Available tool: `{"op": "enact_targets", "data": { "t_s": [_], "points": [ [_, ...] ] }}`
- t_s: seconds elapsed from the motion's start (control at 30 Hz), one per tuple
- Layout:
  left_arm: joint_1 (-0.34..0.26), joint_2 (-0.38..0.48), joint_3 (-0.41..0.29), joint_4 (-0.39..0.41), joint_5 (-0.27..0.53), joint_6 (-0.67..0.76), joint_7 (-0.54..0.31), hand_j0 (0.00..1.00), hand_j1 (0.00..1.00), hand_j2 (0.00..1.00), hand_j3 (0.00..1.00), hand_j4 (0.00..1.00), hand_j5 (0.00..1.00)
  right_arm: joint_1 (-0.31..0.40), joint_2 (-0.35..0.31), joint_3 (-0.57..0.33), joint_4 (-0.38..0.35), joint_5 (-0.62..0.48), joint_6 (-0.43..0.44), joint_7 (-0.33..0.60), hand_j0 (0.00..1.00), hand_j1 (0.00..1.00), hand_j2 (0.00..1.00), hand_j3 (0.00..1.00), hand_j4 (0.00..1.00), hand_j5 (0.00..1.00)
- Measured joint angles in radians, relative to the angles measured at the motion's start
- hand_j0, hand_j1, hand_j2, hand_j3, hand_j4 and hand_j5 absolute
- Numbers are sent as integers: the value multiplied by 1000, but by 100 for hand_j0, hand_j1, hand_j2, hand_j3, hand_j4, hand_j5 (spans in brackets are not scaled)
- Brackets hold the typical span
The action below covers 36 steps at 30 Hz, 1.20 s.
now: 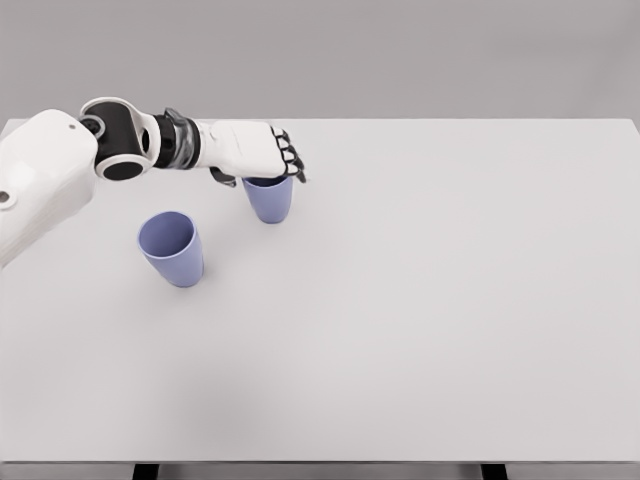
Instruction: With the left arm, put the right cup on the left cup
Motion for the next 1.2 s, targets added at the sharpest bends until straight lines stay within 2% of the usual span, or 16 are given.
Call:
{"op": "enact_targets", "data": {
  "t_s": [0.2, 0.57, 1.2],
  "points": [
    [0, 0, 2, -6, 12, 5, -17, 73, 73, 73, 73, 73, 73, 0, 0, 0, 0, 0, 0, 0, 100, 100, 100, 100, 100, 100],
    [-8, 9, 19, -11, 16, -1, -25, 72, 72, 72, 72, 72, 72, 0, 0, 0, 0, 0, 0, 0, 100, 100, 100, 100, 100, 100],
    [21, 122, 203, -17, 91, -2, -25, 73, 73, 73, 73, 73, 73, 0, 0, 0, 0, 0, 0, 0, 100, 100, 100, 100, 100, 100]
  ]
}}
